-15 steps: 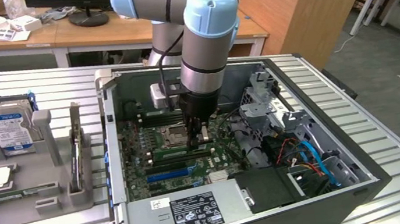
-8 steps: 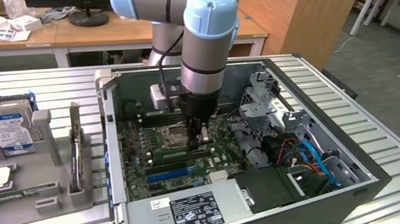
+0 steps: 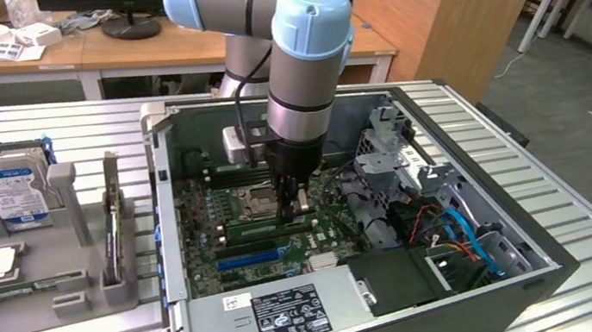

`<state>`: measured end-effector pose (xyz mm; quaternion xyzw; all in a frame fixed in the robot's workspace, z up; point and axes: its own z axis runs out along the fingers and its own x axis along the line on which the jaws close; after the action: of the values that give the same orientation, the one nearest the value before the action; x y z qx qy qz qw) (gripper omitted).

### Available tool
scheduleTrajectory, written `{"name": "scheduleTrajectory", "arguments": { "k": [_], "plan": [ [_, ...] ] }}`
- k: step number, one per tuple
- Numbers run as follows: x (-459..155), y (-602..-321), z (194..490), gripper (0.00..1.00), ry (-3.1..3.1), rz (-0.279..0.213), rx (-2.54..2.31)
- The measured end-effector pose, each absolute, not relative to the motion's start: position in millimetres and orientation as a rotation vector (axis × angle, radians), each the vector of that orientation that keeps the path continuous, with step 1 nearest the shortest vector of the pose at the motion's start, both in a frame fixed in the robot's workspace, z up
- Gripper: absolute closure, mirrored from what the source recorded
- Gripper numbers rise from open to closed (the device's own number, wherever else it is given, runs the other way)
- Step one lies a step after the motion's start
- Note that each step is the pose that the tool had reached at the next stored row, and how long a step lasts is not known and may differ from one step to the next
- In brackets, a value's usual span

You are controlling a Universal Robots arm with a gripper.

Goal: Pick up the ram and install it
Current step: 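Insert the ram into the slot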

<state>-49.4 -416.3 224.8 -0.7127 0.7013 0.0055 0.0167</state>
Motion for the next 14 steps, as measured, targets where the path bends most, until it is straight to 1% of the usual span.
{"name": "scheduleTrajectory", "arguments": {
  "k": [5, 6, 14],
  "plan": [
    [-49.3, -416.2, 224.7, 0.87, 2.18, 0.017, -2.215],
    [-49.3, -416.3, 224.7, 0.81, 2.18, 0.017, -2.215],
    [-49.2, -416.3, 228.6, 0.81, 2.18, 0.017, -2.215]
  ]
}}
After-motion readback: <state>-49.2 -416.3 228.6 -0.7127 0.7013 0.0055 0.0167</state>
